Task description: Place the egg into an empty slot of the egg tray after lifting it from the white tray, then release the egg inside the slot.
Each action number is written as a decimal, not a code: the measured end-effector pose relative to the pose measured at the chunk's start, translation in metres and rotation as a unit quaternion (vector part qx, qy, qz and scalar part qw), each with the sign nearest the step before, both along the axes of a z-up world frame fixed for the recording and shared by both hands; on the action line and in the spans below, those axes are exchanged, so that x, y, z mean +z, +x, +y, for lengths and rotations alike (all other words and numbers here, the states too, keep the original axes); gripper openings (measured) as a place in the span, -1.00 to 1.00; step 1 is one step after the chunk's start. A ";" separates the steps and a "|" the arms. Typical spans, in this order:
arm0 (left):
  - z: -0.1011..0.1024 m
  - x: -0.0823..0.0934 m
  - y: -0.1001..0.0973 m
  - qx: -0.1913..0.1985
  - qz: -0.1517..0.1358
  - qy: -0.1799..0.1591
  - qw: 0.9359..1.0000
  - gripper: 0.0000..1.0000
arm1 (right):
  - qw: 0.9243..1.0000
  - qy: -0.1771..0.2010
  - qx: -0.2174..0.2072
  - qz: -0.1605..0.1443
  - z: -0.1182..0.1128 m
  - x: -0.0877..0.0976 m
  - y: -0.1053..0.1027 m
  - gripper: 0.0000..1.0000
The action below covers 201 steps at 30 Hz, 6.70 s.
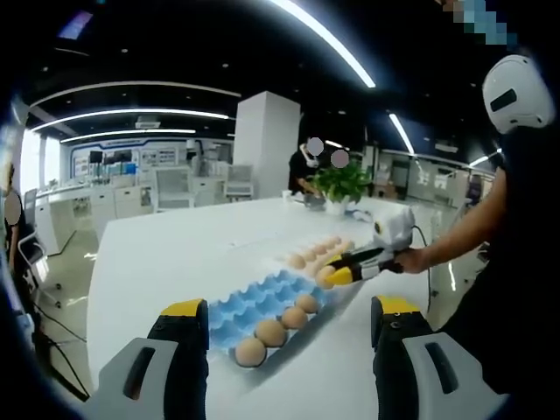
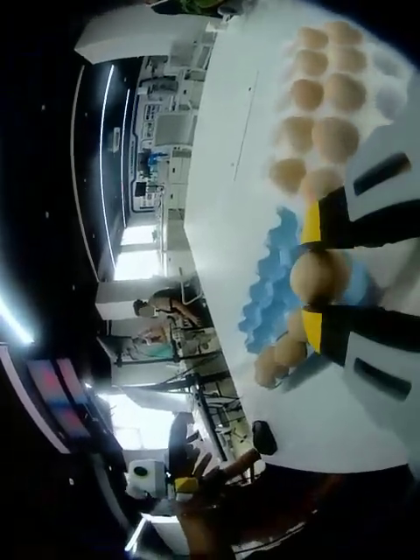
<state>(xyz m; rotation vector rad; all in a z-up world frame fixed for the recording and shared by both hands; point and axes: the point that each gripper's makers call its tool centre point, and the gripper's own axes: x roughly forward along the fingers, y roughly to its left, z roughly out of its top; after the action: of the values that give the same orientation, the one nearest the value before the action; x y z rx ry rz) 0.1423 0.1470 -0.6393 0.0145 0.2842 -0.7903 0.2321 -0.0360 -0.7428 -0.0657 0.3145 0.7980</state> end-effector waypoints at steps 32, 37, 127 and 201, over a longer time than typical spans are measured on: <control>0.001 -0.003 0.000 0.002 0.002 -0.002 1.000 0.53 | 0.998 -0.043 0.027 0.020 0.007 -0.034 -0.002 -0.50; 0.002 -0.003 0.000 0.002 0.002 -0.003 1.000 0.53 | 0.998 -0.047 0.030 0.015 0.008 -0.035 -0.003 -0.50; -0.002 -0.003 -0.001 -0.001 0.003 0.004 1.000 0.52 | 0.996 -0.032 -0.079 -0.024 -0.053 -0.016 0.052 -0.37; 0.001 -0.008 0.011 -0.002 0.008 -0.001 1.000 0.50 | 0.991 -0.095 -0.089 -0.042 -0.051 0.002 0.061 -0.56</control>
<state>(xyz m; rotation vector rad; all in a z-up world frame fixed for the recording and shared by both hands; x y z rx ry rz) 0.1534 0.1479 -0.6478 0.0070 0.2982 -0.7946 0.2928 -0.0872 -0.7411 -0.2463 0.3113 0.5843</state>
